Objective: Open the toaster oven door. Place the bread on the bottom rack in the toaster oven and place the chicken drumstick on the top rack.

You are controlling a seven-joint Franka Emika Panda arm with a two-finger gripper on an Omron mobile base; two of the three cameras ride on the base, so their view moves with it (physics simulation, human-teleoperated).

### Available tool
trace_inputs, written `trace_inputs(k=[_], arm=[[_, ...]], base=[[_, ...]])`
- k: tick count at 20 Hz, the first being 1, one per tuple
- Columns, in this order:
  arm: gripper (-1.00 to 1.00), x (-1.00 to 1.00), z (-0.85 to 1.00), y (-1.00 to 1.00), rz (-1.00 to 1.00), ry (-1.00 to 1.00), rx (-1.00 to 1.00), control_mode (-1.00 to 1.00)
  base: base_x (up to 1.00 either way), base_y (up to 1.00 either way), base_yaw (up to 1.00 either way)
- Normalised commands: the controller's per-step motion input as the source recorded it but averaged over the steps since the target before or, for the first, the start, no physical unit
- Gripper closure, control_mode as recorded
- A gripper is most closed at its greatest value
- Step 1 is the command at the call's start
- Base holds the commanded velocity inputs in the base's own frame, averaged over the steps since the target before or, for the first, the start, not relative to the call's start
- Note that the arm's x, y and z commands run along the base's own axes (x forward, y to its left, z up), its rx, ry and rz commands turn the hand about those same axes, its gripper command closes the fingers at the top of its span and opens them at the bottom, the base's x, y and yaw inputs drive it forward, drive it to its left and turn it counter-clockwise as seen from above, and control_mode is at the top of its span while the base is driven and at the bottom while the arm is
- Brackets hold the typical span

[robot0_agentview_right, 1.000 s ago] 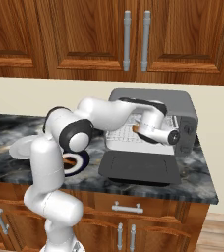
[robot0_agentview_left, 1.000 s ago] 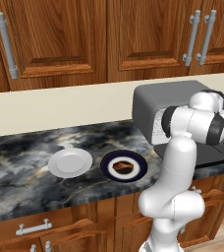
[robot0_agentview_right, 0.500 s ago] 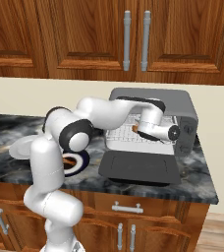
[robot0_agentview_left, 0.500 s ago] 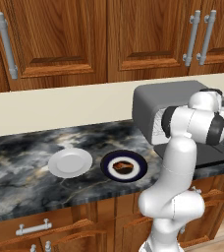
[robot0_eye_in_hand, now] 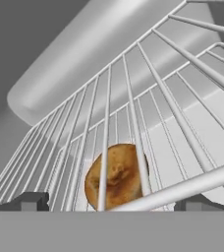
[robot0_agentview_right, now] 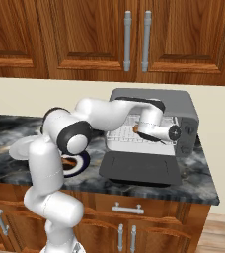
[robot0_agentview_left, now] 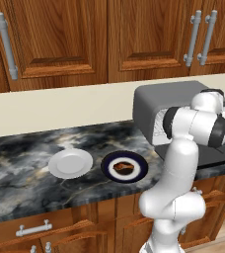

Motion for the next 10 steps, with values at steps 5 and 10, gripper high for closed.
trace_inputs(k=[5,10], arm=[[-1.0,-0.43,-0.6,-0.13,0.0,0.07,-0.11,-1.0],[-1.0,-0.52,-0.51,-0.18,0.0,0.11,-0.08,-1.0]], base=[[0.0,0.0,0.0],[0.0,0.0,0.0]])
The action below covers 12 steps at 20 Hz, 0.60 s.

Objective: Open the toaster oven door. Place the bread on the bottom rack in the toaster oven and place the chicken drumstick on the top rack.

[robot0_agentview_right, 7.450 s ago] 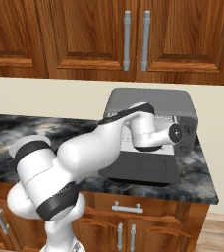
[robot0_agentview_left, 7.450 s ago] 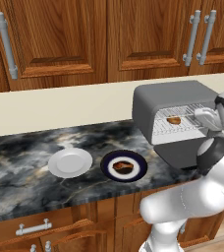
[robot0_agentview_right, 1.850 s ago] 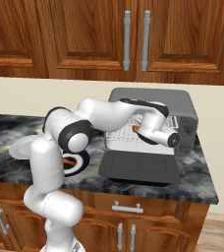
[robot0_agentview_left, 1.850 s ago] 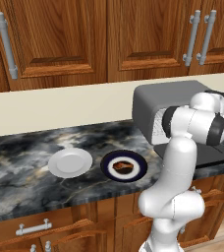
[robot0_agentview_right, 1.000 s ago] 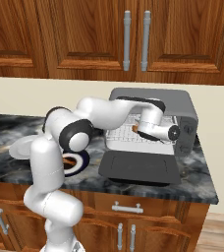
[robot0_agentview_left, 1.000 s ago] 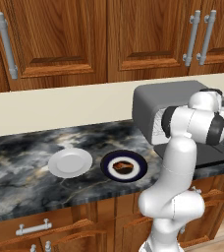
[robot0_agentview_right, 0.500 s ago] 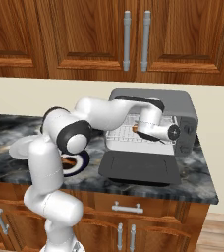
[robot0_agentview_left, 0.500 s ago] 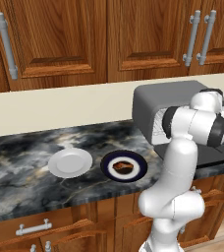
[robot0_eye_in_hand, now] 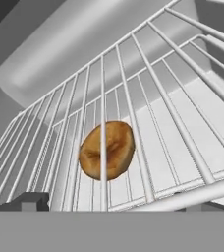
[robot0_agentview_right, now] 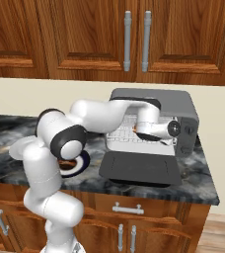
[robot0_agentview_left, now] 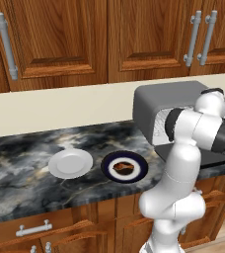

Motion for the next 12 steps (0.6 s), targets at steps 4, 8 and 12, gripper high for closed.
trace_inputs(k=[4,8,12], arm=[[-1.0,-0.58,-0.5,-0.18,0.02,0.2,-0.08,-1.0],[-1.0,-0.64,-0.5,-0.21,0.05,0.2,-0.06,-1.0],[-1.0,-0.66,-0.48,-0.14,0.01,0.26,-0.1,-1.0]], base=[[0.0,0.0,0.0],[0.0,0.0,0.0],[0.0,0.0,0.0]])
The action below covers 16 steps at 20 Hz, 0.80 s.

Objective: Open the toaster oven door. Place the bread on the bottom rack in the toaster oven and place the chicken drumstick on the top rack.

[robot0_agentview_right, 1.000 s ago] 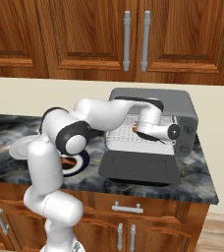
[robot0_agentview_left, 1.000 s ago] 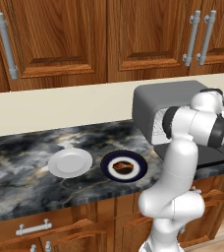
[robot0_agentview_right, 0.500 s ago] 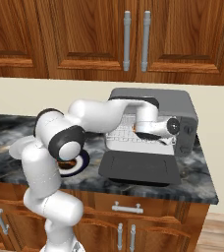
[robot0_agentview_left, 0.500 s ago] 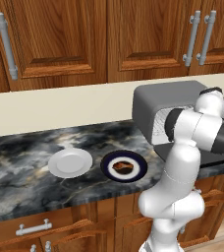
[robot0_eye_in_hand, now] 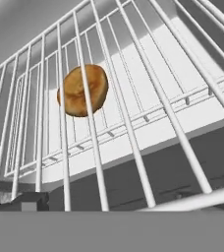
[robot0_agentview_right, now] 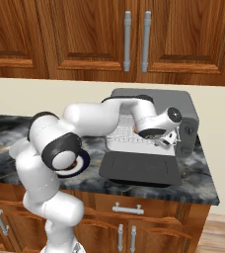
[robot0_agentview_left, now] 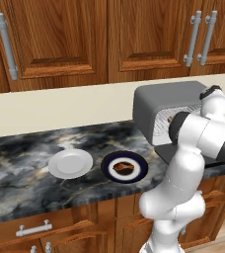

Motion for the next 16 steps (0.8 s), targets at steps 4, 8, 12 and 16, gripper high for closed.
trace_inputs(k=[4,8,12,16], arm=[[-1.0,-0.69,-0.52,-0.1,0.0,0.23,-0.1,-1.0],[-1.0,-0.71,-0.53,-0.04,0.0,0.2,-0.12,-1.0],[-1.0,-0.73,-0.54,-0.05,0.0,0.19,-0.11,-1.0],[-1.0,-0.74,-0.55,0.0,0.0,0.18,-0.13,-1.0]], base=[[0.0,0.0,0.0],[0.0,0.0,0.0],[0.0,0.0,0.0],[0.0,0.0,0.0]])
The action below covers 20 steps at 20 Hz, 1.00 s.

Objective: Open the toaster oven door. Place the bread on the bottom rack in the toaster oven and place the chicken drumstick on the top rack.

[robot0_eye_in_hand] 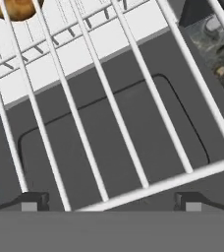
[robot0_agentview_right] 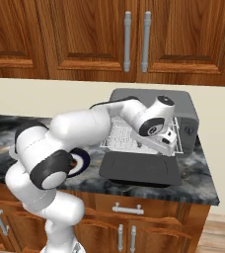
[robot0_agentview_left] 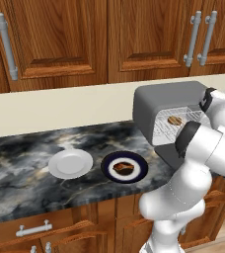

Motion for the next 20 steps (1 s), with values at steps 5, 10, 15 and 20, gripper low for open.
trace_inputs(k=[5,10,15,20], arm=[[-1.0,-0.74,-0.55,0.0,0.0,0.17,-0.11,-1.0],[-1.0,-0.51,-0.24,0.0,0.0,0.11,-0.02,-1.0],[-1.0,-0.58,0.49,0.1,0.0,-0.22,0.06,-1.0],[-1.0,-0.43,0.05,0.74,-0.02,-0.26,-0.03,-1.0]], base=[[0.0,0.0,0.0],[0.0,0.0,0.0],[0.0,0.0,0.0],[0.0,0.0,0.0]])
